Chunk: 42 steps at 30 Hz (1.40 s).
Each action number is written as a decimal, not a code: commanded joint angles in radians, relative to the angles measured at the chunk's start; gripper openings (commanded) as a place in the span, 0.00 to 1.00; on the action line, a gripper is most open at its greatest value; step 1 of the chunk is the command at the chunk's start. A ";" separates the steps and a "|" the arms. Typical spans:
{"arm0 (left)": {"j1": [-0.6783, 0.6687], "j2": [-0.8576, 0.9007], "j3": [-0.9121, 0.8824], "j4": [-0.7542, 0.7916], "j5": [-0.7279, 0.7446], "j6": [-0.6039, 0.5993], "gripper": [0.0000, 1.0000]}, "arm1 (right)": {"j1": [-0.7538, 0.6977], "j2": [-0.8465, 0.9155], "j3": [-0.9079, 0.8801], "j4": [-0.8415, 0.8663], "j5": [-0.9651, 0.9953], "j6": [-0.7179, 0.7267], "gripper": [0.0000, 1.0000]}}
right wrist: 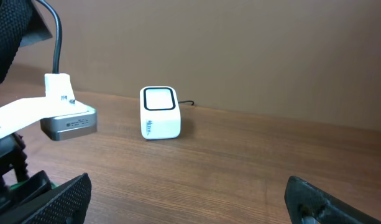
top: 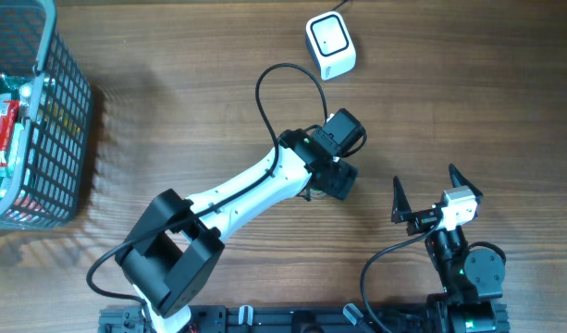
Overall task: Scan the item barcode
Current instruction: 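Hold the jar under the scanner window with the left gripper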
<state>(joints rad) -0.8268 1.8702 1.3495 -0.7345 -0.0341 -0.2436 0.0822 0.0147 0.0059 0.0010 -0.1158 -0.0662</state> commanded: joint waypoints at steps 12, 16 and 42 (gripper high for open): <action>-0.002 0.009 0.006 -0.053 -0.042 -0.002 0.41 | -0.005 -0.001 -0.001 0.006 -0.013 -0.006 1.00; -0.002 0.009 0.006 -0.052 -0.043 -0.113 0.36 | -0.005 -0.001 -0.001 0.006 -0.013 -0.006 1.00; -0.040 0.116 0.006 0.017 -0.043 -0.415 0.73 | -0.005 -0.001 -0.001 0.006 -0.013 -0.006 1.00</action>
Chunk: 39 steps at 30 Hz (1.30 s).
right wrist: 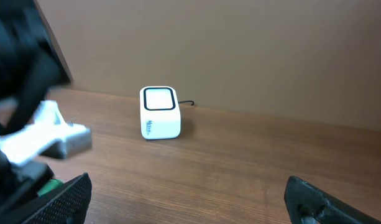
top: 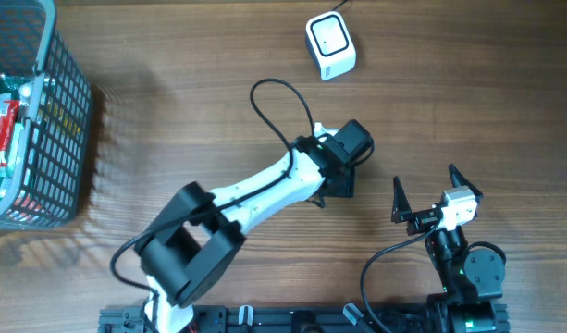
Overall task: Scan the item barcode
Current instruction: 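Hold the jar under the scanner window with the left gripper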
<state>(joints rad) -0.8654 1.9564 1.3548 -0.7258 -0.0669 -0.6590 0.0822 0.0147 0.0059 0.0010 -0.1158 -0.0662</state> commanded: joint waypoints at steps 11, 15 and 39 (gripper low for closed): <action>-0.003 0.029 0.001 0.121 -0.023 -0.004 0.62 | -0.005 -0.001 -0.001 0.006 -0.013 -0.006 1.00; -0.003 0.029 0.001 0.167 -0.021 -0.004 0.62 | -0.005 -0.001 -0.001 0.006 -0.013 -0.006 1.00; -0.002 0.032 0.183 0.034 -0.021 0.046 0.57 | -0.005 -0.001 -0.001 0.006 -0.013 -0.006 1.00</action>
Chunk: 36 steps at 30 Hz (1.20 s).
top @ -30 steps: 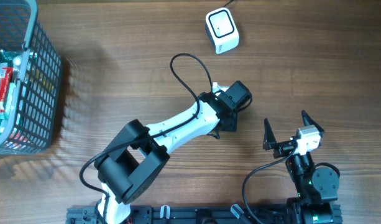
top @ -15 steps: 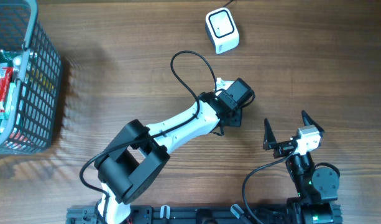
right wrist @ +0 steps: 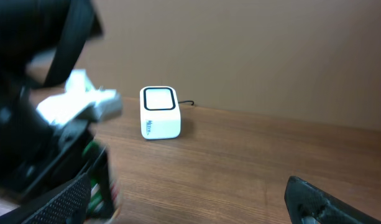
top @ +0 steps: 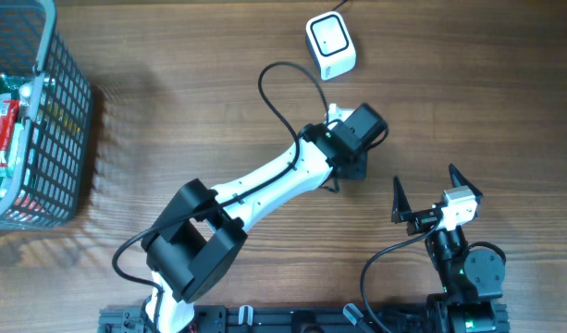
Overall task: Scan the item barcode
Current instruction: 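Hold the jar under the scanner window with the left gripper, then set the jar down on the table and release it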
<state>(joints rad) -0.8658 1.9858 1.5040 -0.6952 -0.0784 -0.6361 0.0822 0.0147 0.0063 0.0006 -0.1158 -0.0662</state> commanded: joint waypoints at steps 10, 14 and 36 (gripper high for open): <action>-0.027 0.067 0.034 0.040 -0.015 0.023 0.56 | -0.005 -0.001 -0.001 0.006 -0.013 -0.006 1.00; -0.045 0.084 0.034 0.064 -0.029 0.023 0.60 | -0.005 -0.001 -0.001 0.006 -0.013 -0.006 1.00; 0.040 -0.062 0.245 -0.080 -0.079 0.189 1.00 | -0.005 -0.001 -0.001 0.006 -0.013 -0.006 1.00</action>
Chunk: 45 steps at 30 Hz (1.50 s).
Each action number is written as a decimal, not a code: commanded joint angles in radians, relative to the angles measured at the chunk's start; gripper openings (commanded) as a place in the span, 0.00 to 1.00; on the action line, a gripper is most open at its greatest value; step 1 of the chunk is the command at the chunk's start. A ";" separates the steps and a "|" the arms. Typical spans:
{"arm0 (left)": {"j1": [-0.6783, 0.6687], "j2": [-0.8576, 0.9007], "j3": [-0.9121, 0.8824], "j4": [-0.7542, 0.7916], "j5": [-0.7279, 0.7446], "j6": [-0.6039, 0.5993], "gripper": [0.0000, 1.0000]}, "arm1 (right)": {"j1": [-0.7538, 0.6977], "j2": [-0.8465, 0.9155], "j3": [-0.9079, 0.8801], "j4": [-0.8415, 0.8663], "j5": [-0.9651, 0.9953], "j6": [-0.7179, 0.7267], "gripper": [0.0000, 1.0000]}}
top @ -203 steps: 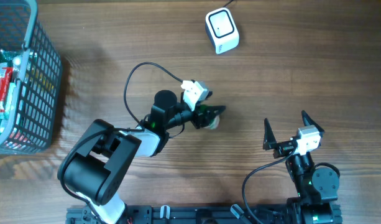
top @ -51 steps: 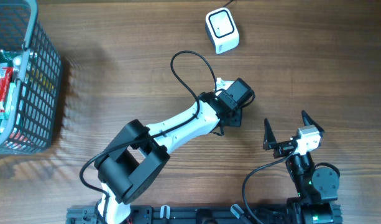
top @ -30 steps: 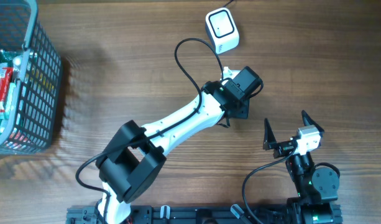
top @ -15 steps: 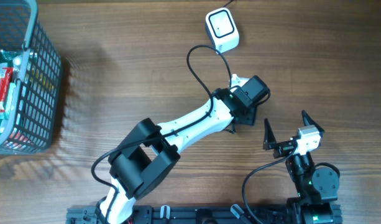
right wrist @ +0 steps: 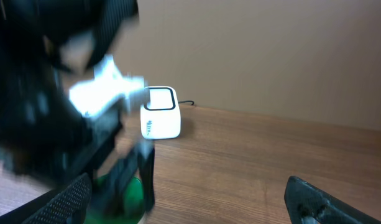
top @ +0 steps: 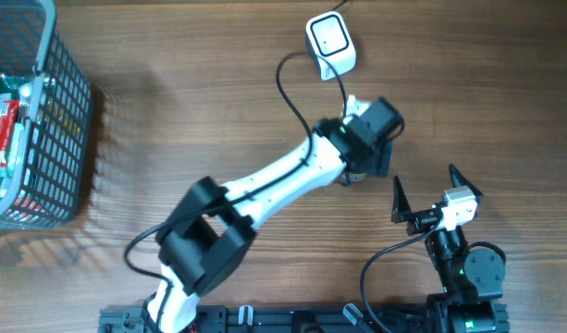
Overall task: Scan the item barcode
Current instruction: 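Set the jar down on the table and release it, then reach the left gripper into the basket and grasp the oil bottle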
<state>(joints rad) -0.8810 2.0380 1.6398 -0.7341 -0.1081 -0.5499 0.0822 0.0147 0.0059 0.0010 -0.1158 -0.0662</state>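
The white scanner (top: 330, 44) with its cable stands at the table's far side, its dark-framed window facing up; it also shows as the white scanner (right wrist: 160, 112) in the right wrist view. My left arm reaches across the table, its wrist (top: 374, 128) just short of the scanner. From above, the left gripper is hidden under the wrist. In the right wrist view the left gripper (right wrist: 125, 180) is blurred, with a green item (right wrist: 129, 190) between its dark fingers. My right gripper (top: 429, 192) stands open and empty near the front right, apart from the item.
A grey wire basket (top: 56, 139) with several packaged goods stands at the left edge. The left arm's black cable (top: 288, 79) loops up over the table near the scanner. A brown wall rises behind the scanner in the right wrist view.
My left wrist has moved farther right and toward the scanner. In the right wrist view it now fills more of the left side, and the green item shows between its fingers. The right arm is unmoved.
The left wrist was at mid-table, well short of the scanner. At each later moment it stood a little farther right and closer to the scanner, and now it is just in front of it. The right gripper has stayed open in the same place.
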 commanded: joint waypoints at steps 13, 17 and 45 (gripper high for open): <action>0.606 -0.435 0.233 -0.115 -0.353 0.319 1.00 | -0.005 -0.001 -0.001 0.006 -0.013 -0.006 1.00; 0.850 -0.474 0.233 -0.079 -0.286 0.319 1.00 | -0.005 -0.001 -0.001 0.006 -0.013 -0.006 1.00; 1.451 -0.112 0.230 -0.206 0.127 0.342 1.00 | -0.005 -0.001 -0.001 0.006 -0.013 -0.006 1.00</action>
<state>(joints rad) 0.5728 1.8668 1.8698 -0.9127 -0.0254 -0.2325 0.0822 0.0147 0.0059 0.0010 -0.1158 -0.0666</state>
